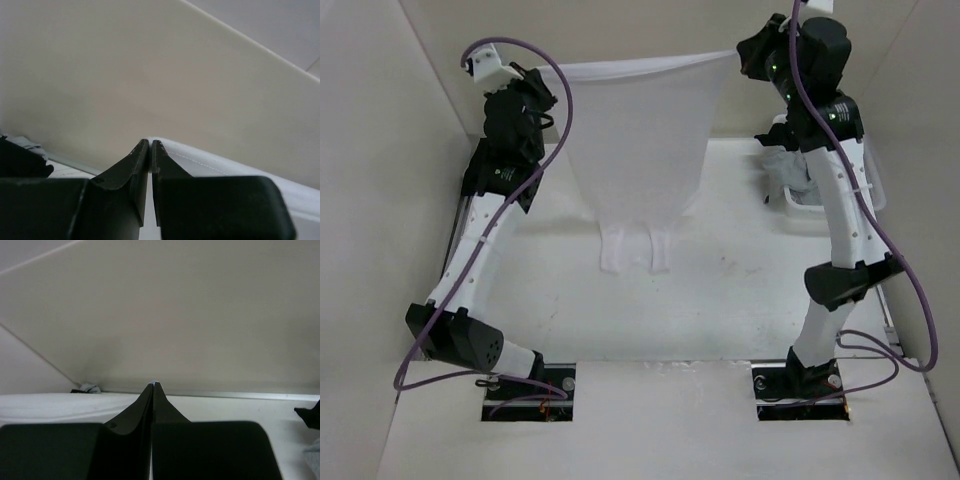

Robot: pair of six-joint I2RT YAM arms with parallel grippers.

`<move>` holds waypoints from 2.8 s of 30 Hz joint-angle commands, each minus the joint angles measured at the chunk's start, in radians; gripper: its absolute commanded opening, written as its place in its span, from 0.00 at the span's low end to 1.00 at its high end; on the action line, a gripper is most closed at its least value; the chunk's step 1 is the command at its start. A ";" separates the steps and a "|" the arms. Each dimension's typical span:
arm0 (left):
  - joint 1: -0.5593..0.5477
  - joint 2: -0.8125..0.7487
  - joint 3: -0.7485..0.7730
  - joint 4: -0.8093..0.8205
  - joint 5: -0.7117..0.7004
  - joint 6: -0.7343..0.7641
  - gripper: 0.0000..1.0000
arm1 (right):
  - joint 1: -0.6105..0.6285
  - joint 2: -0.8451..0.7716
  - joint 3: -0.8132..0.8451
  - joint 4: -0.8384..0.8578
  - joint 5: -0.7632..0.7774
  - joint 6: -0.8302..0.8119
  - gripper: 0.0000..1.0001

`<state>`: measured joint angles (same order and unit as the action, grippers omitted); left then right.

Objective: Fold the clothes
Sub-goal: Flatten the tank top out, then fold the tank top

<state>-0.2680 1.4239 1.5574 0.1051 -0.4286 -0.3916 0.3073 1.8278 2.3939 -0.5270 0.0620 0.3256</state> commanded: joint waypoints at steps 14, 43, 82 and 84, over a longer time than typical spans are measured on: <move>-0.068 -0.328 -0.311 0.194 -0.015 -0.023 0.01 | 0.048 -0.445 -0.476 0.177 0.027 0.006 0.00; -0.797 -1.182 -1.100 -0.796 -0.671 -0.770 0.04 | 0.740 -1.180 -1.828 0.139 0.340 0.473 0.00; 0.131 0.270 -0.465 0.274 0.019 -0.339 0.52 | 0.008 0.233 -0.680 0.498 -0.151 0.228 0.49; 0.073 0.161 -0.601 0.301 0.010 -0.329 0.52 | 0.040 0.119 -0.862 0.579 -0.139 0.234 0.34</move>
<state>-0.1234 1.7691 1.0672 0.3187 -0.3973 -0.7425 0.3069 2.1105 1.6756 -0.0666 -0.0906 0.5495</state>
